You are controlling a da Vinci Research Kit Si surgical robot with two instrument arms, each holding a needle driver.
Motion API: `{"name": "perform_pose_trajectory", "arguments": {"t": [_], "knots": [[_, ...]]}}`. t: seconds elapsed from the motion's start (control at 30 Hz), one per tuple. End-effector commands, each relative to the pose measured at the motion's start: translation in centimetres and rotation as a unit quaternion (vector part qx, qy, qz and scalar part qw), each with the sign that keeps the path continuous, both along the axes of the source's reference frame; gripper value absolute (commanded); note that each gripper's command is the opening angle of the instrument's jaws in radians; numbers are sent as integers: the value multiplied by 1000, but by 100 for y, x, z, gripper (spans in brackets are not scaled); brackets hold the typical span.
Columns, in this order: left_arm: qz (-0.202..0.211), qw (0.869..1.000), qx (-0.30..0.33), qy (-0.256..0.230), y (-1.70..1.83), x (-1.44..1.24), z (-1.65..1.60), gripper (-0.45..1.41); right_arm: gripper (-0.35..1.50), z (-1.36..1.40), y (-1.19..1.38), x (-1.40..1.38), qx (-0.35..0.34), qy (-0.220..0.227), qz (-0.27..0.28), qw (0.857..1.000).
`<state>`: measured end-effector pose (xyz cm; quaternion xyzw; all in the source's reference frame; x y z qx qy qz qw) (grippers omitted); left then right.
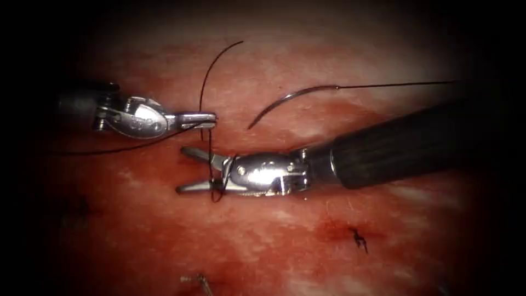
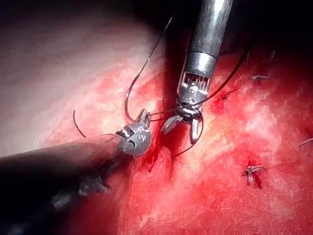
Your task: Wound Closure
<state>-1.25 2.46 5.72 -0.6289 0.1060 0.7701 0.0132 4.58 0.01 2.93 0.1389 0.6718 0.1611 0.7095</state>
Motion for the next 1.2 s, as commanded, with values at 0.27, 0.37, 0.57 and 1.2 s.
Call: {"name": "perform_pose_trajectory", "arguments": {"t": [0.27,0.37,0.57,1.2], "knots": [[-4,1000,19,1,-26,8,28,-45,68,-5,13,-18,7,27,33,999],[-6,1000,21,3,-34,12,32,-45,66,-4,17,-20,8,26,42,999],[-10,1000,22,10,-58,12,26,-45,63,12,27,-24,61,-13,96,993],[-14,1000,25,12,-62,3,19,-45,37,56,42,-28,187,-118,152,963]]}}
